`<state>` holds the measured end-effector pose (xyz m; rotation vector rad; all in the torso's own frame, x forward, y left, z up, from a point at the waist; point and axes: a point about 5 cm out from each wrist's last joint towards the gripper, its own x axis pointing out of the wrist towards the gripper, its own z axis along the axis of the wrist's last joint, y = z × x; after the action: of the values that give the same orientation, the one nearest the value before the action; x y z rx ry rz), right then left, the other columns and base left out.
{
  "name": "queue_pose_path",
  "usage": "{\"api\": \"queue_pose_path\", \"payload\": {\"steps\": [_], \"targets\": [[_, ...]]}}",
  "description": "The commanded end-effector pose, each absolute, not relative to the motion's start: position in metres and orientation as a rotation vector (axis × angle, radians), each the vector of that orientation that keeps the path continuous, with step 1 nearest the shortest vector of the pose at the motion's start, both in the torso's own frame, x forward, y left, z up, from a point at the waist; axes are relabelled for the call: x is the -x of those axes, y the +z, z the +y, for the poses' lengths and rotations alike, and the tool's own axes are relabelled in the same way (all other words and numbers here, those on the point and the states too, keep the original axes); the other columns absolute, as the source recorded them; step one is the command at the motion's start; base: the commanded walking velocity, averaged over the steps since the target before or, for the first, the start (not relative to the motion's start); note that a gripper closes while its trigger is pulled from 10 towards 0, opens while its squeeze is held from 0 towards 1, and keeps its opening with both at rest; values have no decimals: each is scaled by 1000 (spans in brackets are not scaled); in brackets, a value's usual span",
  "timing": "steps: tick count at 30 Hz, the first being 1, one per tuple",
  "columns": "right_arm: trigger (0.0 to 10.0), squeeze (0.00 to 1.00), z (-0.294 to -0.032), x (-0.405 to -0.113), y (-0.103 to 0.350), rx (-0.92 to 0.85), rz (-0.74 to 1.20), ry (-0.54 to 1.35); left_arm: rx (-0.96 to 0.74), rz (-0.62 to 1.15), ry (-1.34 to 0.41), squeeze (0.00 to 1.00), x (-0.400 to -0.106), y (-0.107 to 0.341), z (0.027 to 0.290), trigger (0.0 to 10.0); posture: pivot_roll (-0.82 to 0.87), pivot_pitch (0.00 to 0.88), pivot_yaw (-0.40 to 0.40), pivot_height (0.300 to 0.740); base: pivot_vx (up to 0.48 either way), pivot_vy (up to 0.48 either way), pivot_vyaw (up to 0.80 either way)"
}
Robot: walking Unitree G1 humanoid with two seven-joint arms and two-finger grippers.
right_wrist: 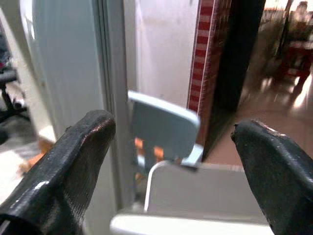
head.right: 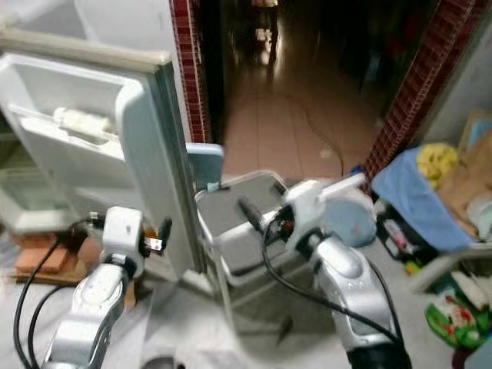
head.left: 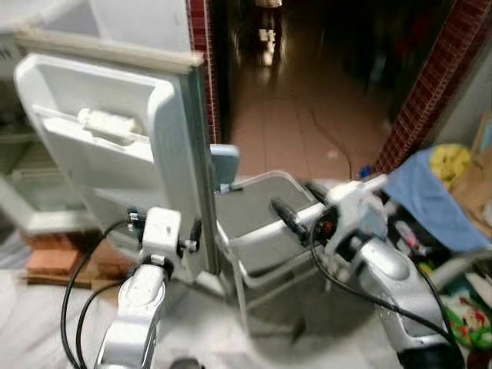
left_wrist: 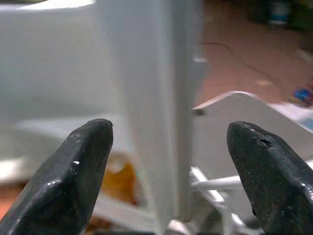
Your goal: Restocking fridge
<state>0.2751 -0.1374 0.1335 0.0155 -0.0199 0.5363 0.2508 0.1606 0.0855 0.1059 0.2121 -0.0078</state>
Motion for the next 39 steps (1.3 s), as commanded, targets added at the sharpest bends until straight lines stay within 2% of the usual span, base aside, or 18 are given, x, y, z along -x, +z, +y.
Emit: {"api": "queue_pose_path", "payload": {"steps": [1,11,15,30,39], "targets": [[10000,0,-130,-280,141,-7,-64,530,-106,246,63,0,-249,81,176,10000,87,1,1,740,0,0,700],[10000,0,-123,-290,151,-30,-117,457,-114,228,170,0,-248,86,189,10000,95,4,-6,740,0,0,674],[10000,0,-122,-291,150,-33,-122,443,-97,228,188,0,-248,86,193,10000,97,3,-8,740,296,191,611],[10000,0,-123,-292,145,-46,-106,400,-83,221,187,0,-246,86,190,10000,99,4,-11,740,343,0,0],[10000,0,-124,-295,141,-48,-95,385,-101,263,174,0,-245,81,186,10000,105,9,-8,740,0,0,0]]}}
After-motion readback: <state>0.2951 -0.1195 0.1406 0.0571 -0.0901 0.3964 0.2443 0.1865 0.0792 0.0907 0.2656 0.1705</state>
